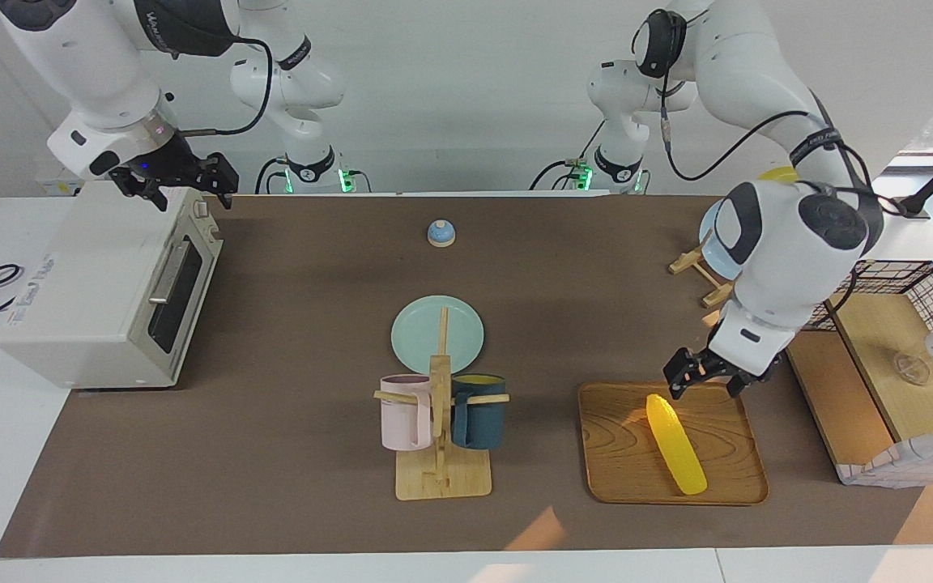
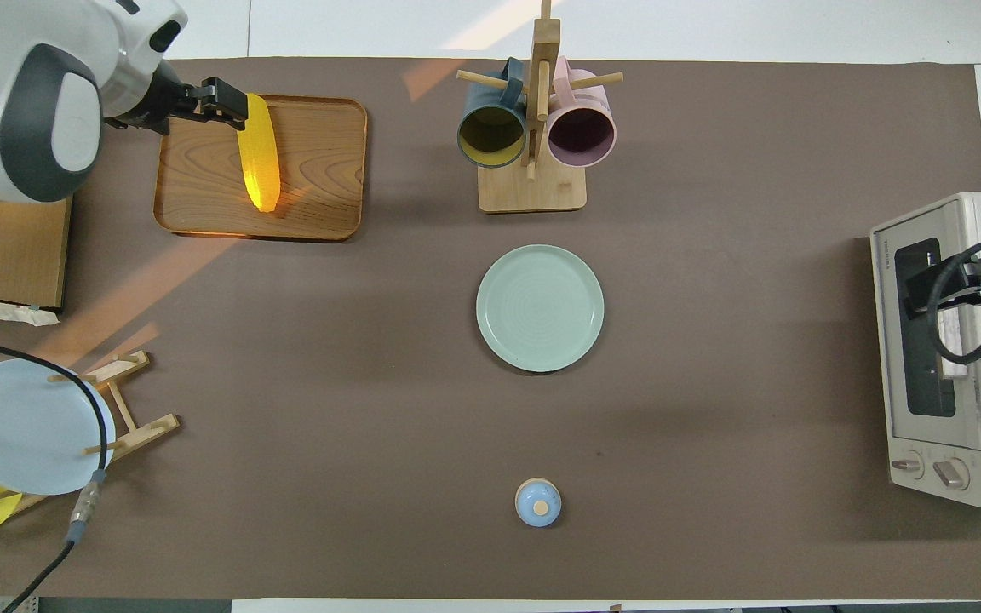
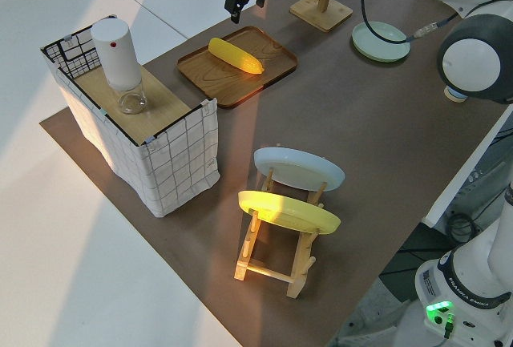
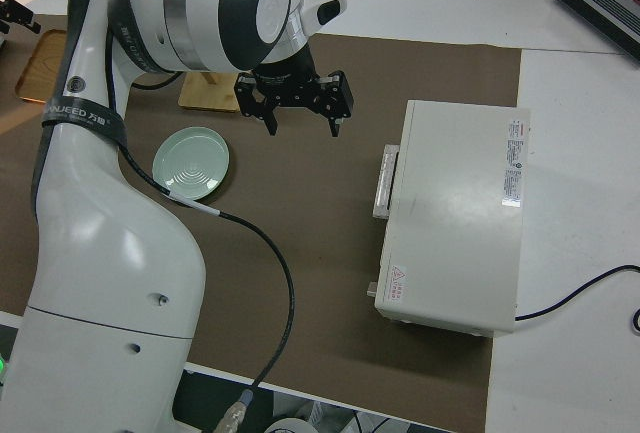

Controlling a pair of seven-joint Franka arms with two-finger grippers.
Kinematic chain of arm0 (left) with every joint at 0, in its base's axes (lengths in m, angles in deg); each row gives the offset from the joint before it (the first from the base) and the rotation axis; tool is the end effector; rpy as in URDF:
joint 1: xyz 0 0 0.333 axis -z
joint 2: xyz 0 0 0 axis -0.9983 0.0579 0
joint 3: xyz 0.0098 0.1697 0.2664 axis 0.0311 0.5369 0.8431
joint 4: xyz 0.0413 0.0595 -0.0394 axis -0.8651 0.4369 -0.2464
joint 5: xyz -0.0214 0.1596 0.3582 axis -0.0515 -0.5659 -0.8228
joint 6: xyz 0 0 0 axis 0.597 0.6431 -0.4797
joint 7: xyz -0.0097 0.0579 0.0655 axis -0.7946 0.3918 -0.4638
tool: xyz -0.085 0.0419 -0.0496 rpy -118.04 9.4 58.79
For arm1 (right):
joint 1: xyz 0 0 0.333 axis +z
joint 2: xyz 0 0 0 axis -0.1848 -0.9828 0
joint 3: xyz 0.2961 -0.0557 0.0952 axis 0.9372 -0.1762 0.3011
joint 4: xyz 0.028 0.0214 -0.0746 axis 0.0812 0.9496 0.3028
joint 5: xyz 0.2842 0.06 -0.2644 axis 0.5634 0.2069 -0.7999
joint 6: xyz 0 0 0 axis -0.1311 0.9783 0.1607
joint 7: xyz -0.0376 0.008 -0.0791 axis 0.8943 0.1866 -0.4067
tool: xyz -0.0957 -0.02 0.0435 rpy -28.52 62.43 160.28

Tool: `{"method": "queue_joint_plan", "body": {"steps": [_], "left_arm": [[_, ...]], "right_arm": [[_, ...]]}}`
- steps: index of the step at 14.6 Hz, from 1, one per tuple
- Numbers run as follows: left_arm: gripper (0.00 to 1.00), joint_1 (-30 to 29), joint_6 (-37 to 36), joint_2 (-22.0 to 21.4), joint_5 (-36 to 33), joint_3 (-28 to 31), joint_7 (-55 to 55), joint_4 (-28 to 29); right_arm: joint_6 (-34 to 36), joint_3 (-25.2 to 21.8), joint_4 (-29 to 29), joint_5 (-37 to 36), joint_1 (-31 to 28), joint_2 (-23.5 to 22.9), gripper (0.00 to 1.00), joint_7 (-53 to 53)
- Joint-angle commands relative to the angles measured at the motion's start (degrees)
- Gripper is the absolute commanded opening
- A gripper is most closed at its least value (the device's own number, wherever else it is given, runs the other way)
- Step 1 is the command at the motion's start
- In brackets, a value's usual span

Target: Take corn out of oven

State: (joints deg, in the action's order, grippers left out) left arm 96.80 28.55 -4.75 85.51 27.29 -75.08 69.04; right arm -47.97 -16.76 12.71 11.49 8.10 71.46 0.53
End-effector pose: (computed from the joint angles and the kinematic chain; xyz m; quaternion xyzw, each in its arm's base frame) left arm 0.7026 -0.1282 0.5005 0.9973 -0.0204 0.0643 0.0291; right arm 0.5357 -0.0146 0.6132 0.9942 0.0281 -0.1007 0.0237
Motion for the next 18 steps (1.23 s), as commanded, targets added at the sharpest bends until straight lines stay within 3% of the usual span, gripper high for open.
{"method": "queue_joint_plan", "body": {"steps": [1,4,7,10,13,18], "left_arm": [[1.00,-0.10,-8.41,-7.02,-0.31,0.33,0.12,1.92],[1.00,-0.18,-17.03,-14.75,-0.57,0.33,0.20,5.07],[1.00,-0.10,-20.65,-23.45,-0.75,0.33,0.12,12.45],[1.00,-0.01,-21.97,-29.44,-0.75,0.24,-0.06,19.66],[1.00,-0.18,-20.75,-31.65,-0.66,-0.11,-0.94,23.63],[1.00,-2.91,-15.82,-30.43,-0.57,-2.05,-0.41,23.02]], "right_arm": [[-0.18,-0.08,-0.03,1.52,-0.26,0.48,1.00,-0.26],[-0.18,-0.08,-0.03,1.52,-0.35,0.40,1.00,-0.35],[-0.18,-0.08,0.05,1.52,-0.35,0.48,1.00,-0.44],[-0.18,-0.08,0.05,1.52,-0.35,0.48,1.00,-0.44],[-0.18,-0.08,0.05,1.52,-0.18,0.48,1.00,-0.52],[-0.09,-0.08,0.23,1.52,-0.35,0.57,1.00,-0.44]]}}
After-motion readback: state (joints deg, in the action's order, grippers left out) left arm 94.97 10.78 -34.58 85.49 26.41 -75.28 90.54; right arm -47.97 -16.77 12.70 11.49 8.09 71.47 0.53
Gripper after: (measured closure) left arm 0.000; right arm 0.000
